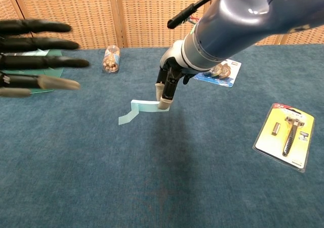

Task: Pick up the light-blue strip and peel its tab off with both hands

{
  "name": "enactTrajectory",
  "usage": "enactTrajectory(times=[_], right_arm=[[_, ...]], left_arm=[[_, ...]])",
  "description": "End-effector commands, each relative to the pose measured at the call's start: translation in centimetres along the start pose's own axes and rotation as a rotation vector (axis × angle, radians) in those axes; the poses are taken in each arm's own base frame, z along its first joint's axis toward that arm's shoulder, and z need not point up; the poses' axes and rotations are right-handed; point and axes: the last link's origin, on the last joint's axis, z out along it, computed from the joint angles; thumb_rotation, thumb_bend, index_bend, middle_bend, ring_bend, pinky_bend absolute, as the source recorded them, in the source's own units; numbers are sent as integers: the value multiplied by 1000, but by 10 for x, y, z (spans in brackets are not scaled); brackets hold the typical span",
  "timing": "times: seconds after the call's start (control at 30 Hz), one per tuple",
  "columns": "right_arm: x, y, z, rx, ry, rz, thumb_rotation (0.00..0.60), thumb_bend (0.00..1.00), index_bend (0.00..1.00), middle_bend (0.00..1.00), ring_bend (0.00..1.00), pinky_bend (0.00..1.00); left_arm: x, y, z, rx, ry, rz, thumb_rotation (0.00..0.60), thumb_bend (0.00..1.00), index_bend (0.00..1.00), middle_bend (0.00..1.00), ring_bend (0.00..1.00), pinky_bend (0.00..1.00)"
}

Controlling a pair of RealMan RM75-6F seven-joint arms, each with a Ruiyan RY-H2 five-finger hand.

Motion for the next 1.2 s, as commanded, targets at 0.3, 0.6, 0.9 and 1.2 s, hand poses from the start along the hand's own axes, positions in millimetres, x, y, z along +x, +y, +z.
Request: enactTrajectory(times=[0.3, 0.6, 0.9, 1.2], right_arm=[[4, -4, -3, 3, 10, -3, 600, 677, 666, 110, 0, 0], [6, -1, -3, -3, 15, 7, 600, 703, 668, 111, 0, 0], [7, 3, -3, 0, 13, 15, 600, 711, 670, 112, 0, 0], [10, 7, -3, -1, 20, 15, 600, 711, 671, 114, 0, 0]], left_arm=[[-3, 14, 67, -114, 41, 41, 600, 186, 215, 0, 0, 0], [-8, 25, 89, -166, 37, 107, 600, 192, 299, 0, 0, 0], [-14, 34, 104, -170, 29, 120, 600, 193, 326, 0, 0, 0], [-16, 36, 118, -169, 52, 160, 600, 200, 418, 0, 0, 0]])
